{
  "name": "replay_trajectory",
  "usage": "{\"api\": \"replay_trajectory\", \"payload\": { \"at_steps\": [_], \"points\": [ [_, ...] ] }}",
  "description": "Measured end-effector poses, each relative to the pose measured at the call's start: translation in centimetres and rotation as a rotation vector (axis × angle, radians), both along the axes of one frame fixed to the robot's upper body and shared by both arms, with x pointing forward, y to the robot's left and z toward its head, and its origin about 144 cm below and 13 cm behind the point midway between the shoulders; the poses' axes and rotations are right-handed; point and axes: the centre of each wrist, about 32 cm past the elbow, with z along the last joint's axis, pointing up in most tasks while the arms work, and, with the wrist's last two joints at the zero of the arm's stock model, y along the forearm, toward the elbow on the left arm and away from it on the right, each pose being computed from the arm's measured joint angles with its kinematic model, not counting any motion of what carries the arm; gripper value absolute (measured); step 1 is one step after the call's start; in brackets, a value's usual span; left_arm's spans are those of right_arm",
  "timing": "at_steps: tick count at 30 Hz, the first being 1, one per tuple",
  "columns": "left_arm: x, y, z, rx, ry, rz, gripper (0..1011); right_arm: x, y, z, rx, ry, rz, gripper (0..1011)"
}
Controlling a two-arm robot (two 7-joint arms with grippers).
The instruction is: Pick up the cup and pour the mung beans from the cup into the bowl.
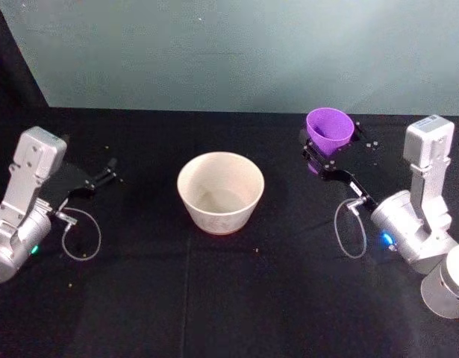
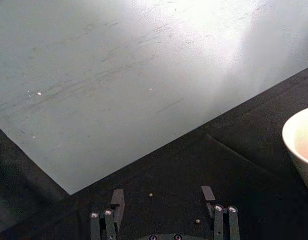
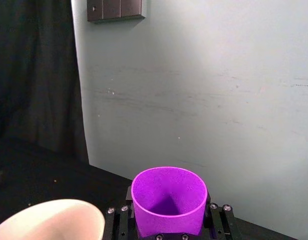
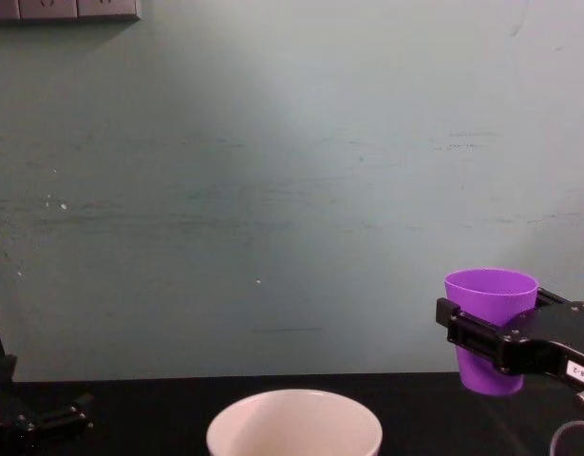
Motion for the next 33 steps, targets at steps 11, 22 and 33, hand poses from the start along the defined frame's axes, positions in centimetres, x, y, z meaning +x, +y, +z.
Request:
{"api": "replay_trajectory", "payload": {
  "at_steps": [11, 22, 33],
  "points": [
    [0.00, 0.00, 0.00, 0.000, 0.000, 0.000, 1000, 0.00, 0.00, 0.00, 0.000, 0.000, 0.000, 729],
    [0.00, 0.00, 0.00, 0.000, 0.000, 0.000, 1000, 0.00, 0.00, 0.00, 0.000, 0.000, 0.000, 729],
    [0.00, 0.00, 0.00, 0.000, 0.000, 0.000, 1000, 0.00, 0.00, 0.00, 0.000, 0.000, 0.000, 729]
  ]
}}
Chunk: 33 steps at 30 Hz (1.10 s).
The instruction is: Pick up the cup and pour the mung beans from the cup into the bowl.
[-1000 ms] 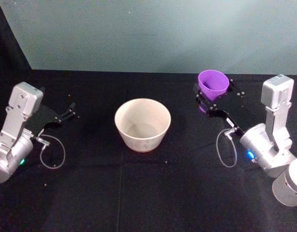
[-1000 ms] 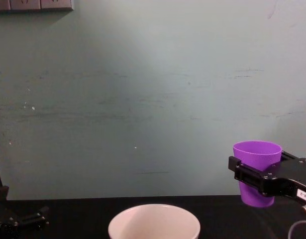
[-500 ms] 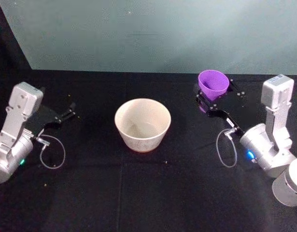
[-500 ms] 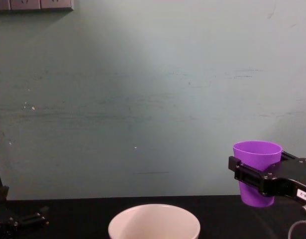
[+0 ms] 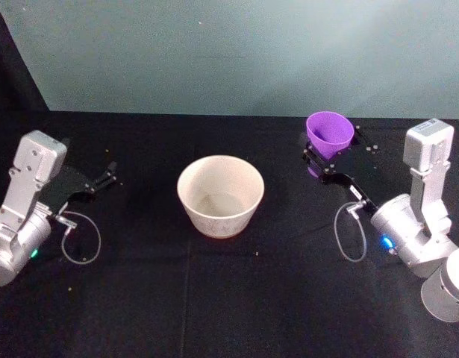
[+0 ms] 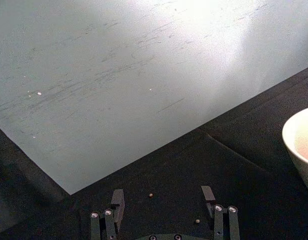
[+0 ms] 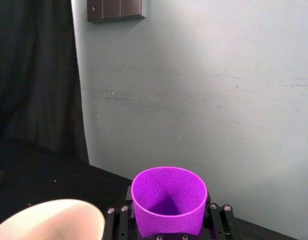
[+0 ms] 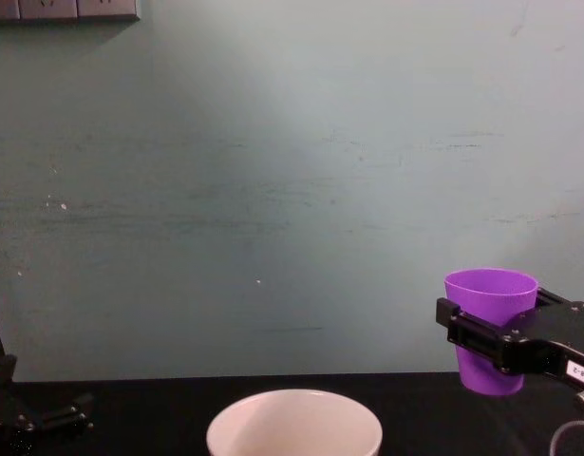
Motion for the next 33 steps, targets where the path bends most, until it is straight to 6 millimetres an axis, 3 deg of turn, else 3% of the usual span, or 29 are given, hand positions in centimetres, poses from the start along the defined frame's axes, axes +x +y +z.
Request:
{"api": "replay_trajectory", "payload": {
  "at_steps": [33],
  "points": [
    [0.00, 0.00, 0.00, 0.000, 0.000, 0.000, 1000, 0.00, 0.00, 0.00, 0.000, 0.000, 0.000, 729]
  ]
}}
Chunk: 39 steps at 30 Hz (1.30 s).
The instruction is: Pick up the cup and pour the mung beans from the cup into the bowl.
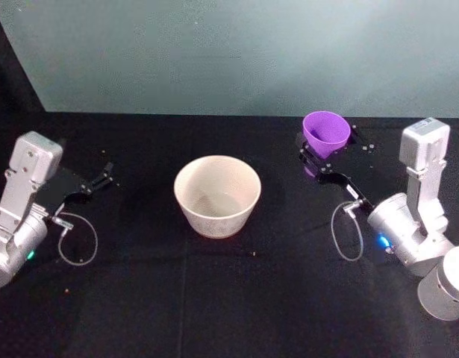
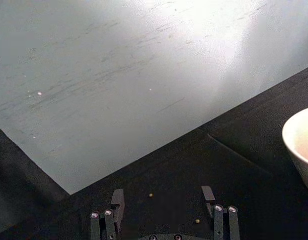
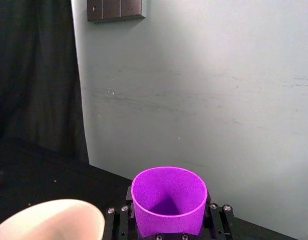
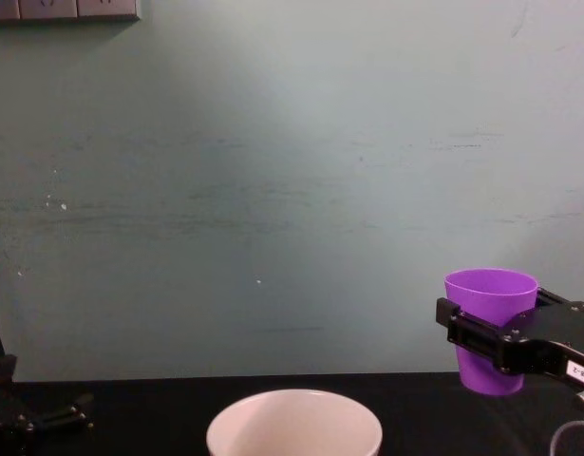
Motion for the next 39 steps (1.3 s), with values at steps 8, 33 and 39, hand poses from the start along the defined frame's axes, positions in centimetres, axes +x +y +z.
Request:
{"api": "replay_trajectory", "payload": {
  "at_steps": [8, 33, 39],
  "points": [
    [0.0, 0.0, 0.0, 0.000, 0.000, 0.000, 1000, 0.0, 0.0, 0.0, 0.000, 0.000, 0.000, 729],
    [0.0, 0.0, 0.0, 0.000, 0.000, 0.000, 1000, 3.3, 2.0, 4.5, -0.443, -0.122, 0.094, 729],
    [0.0, 0.0, 0.0, 0.000, 0.000, 0.000, 1000, 4.2, 3.5, 5.8, -0.635, -0.172, 0.127, 729]
  ]
}}
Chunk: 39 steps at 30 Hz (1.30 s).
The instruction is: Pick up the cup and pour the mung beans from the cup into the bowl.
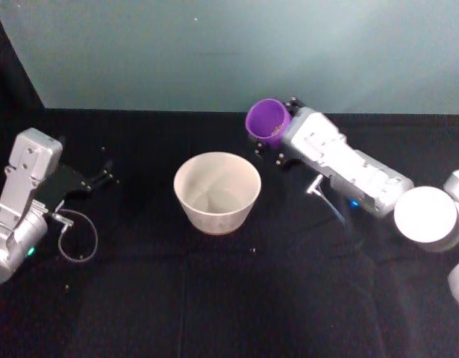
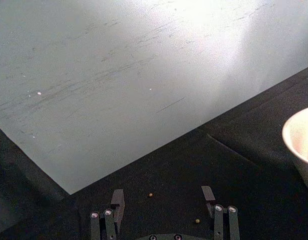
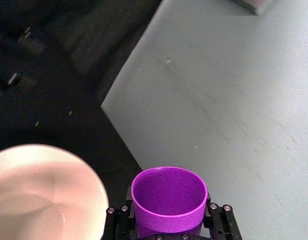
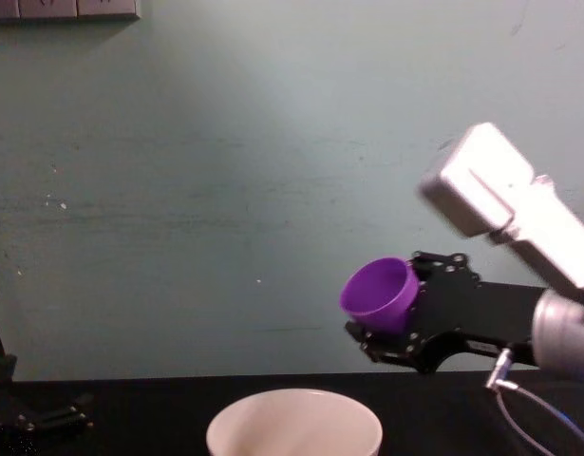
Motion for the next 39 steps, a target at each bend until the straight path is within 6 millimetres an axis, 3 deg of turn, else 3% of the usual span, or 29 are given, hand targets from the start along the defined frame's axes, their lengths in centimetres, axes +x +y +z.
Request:
{"api": "replay_trajectory", "payload": {
  "at_steps": [20, 39],
  "points": [
    [0.0, 0.0, 0.0, 0.000, 0.000, 0.000, 1000, 0.8, 4.7, 1.9, -0.520, -0.159, 0.072, 729],
    [0.0, 0.0, 0.0, 0.000, 0.000, 0.000, 1000, -0.3, 7.0, 2.8, -0.781, -0.274, 0.101, 729]
  ]
}}
